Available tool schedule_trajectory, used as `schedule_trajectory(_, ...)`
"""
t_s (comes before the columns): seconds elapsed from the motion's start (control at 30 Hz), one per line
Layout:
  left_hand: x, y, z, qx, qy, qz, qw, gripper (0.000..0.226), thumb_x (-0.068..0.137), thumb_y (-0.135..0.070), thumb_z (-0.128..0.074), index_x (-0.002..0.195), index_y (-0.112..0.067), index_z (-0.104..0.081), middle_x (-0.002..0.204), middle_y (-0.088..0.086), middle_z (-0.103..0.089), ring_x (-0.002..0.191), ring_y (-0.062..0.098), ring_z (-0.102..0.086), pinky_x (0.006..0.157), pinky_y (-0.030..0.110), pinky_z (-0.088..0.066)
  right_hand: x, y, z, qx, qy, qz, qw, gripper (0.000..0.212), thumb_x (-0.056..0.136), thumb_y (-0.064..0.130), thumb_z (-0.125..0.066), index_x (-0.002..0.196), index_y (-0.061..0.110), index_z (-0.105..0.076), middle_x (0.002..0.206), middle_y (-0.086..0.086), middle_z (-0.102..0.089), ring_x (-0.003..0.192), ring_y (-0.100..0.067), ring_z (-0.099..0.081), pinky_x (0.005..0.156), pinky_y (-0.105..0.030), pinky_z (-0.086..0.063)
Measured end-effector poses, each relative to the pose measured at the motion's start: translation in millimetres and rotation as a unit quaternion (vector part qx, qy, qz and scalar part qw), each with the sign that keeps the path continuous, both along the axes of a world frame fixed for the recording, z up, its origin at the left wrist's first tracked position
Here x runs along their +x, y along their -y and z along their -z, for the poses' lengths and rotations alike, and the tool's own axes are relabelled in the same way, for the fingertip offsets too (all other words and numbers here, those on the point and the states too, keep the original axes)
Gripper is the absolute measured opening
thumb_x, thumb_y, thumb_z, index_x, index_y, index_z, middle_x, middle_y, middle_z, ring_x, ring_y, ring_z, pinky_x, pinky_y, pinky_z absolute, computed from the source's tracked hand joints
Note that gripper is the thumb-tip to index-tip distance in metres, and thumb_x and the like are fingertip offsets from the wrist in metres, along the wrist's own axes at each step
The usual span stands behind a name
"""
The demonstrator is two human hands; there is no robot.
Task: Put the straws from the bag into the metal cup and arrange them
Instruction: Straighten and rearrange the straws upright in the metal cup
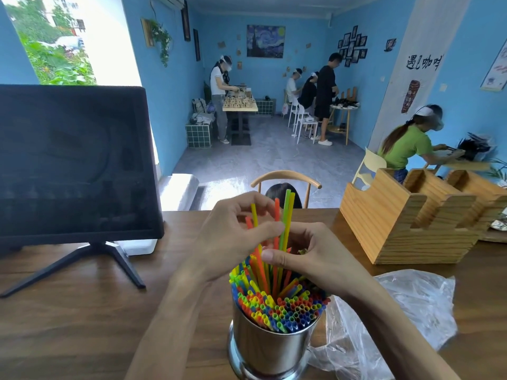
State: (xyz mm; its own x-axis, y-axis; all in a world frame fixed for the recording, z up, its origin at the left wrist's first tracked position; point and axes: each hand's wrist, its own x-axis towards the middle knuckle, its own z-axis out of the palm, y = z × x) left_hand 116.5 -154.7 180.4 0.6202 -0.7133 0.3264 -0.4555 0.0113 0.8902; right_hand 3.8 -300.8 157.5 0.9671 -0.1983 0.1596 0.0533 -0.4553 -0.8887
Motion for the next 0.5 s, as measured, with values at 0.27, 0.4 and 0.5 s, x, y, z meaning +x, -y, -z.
schedule_trajectory(0.27,7,10,-32,-0.091,0.023,0.042,0.995,0.020,0.068,-0.041,-0.075,0.082,-0.028,-0.072,0.095,-0.002,-0.074,0.091,0.009,-0.064,0.098,0.050,-0.045,-3,2,0,-0.008,0.000,0.017,1.000,0.032,0.081,0.041,-0.079,0.108,0.026,-0.072,0.099,0.010,-0.078,0.099,-0.006,-0.072,0.091,-0.028,-0.056)
schedule_trajectory(0.4,3,9,-45,-0.193,-0.003,0.072,0.979,0.017,0.085,-0.017,-0.074,0.096,-0.019,-0.063,0.086,-0.002,-0.077,0.090,0.012,-0.072,0.083,0.024,-0.053,-3,3,1,-0.008,-0.003,0.017,1.000,0.039,0.082,0.045,-0.076,0.116,0.028,-0.067,0.101,0.009,-0.078,0.102,-0.006,-0.073,0.098,-0.038,-0.056)
schedule_trajectory(0.5,0,3,-52,-0.269,0.006,0.064,0.961,0.025,0.095,-0.011,-0.062,0.116,-0.021,-0.054,0.092,0.001,-0.077,0.087,0.014,-0.071,0.077,0.023,-0.053,-3,4,4,0.008,0.018,0.023,1.000,0.034,0.083,0.042,-0.075,0.114,0.028,-0.069,0.102,0.007,-0.078,0.103,-0.008,-0.073,0.098,-0.036,-0.056)
